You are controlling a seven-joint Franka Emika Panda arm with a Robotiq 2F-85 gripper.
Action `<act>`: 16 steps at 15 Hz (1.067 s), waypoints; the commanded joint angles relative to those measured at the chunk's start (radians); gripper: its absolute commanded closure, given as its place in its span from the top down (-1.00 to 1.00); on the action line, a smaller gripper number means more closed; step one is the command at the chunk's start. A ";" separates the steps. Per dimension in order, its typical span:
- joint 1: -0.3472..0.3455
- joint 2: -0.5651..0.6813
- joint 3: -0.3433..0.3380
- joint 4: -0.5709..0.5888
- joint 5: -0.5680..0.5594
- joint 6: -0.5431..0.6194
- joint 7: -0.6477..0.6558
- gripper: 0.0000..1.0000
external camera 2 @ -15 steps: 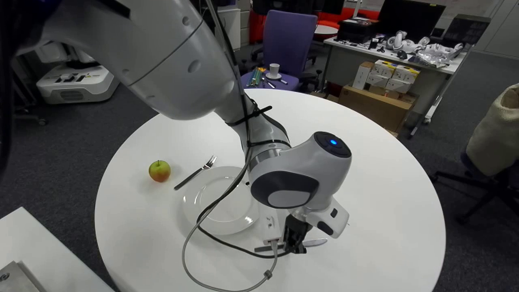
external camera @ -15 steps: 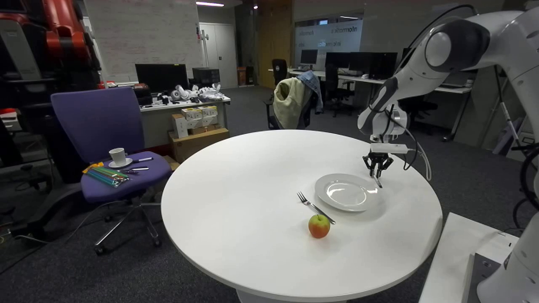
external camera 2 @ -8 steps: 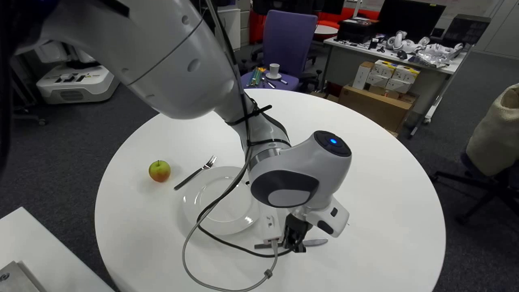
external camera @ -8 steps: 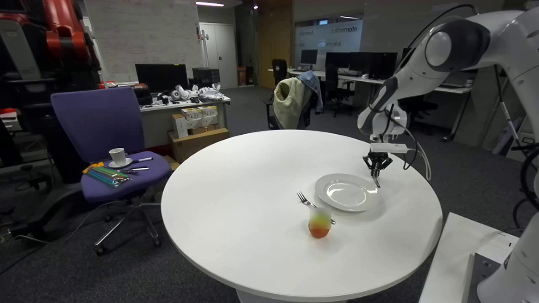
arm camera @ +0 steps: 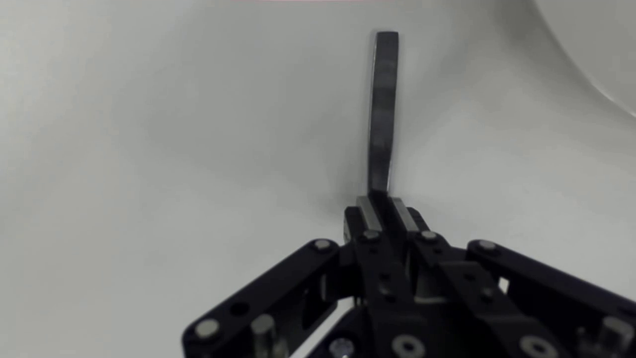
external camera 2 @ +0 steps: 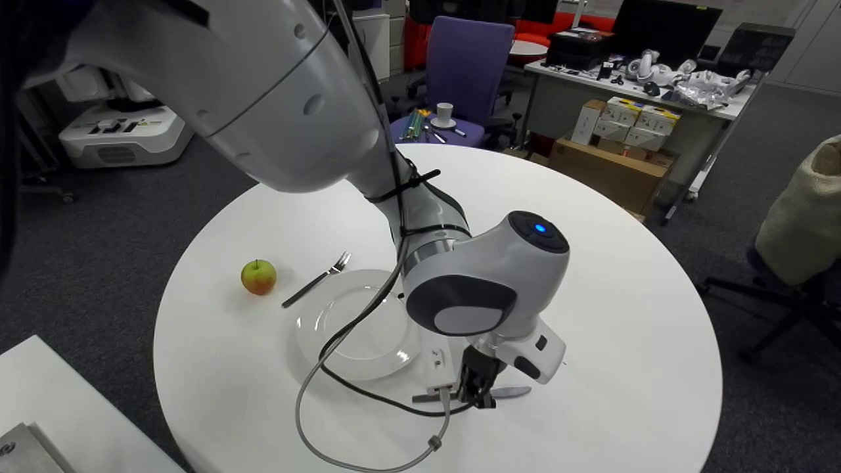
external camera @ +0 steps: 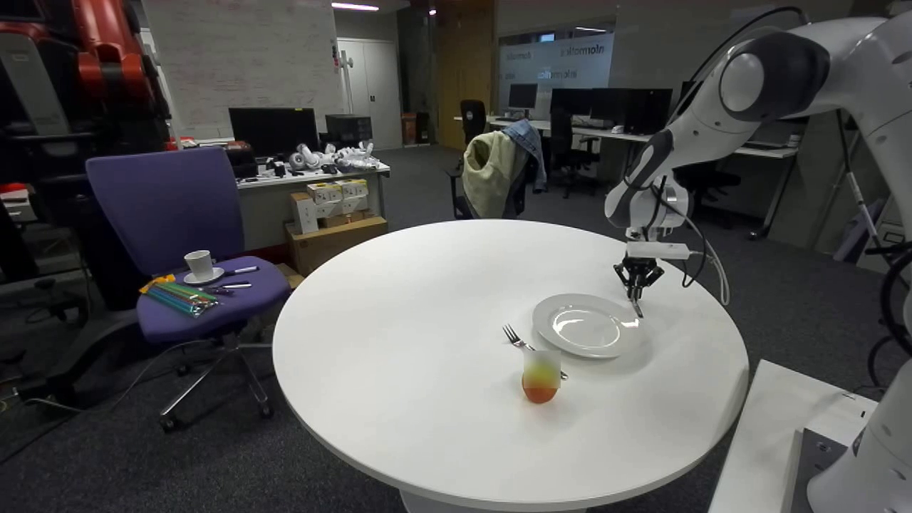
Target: Pick up the silver knife and put it on the white plate
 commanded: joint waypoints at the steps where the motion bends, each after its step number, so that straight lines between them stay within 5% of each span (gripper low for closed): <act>1: 0.001 -0.052 0.000 -0.048 0.003 0.012 -0.033 -0.95; 16: 0.011 -0.091 -0.013 -0.040 -0.046 -0.021 -0.103 -0.95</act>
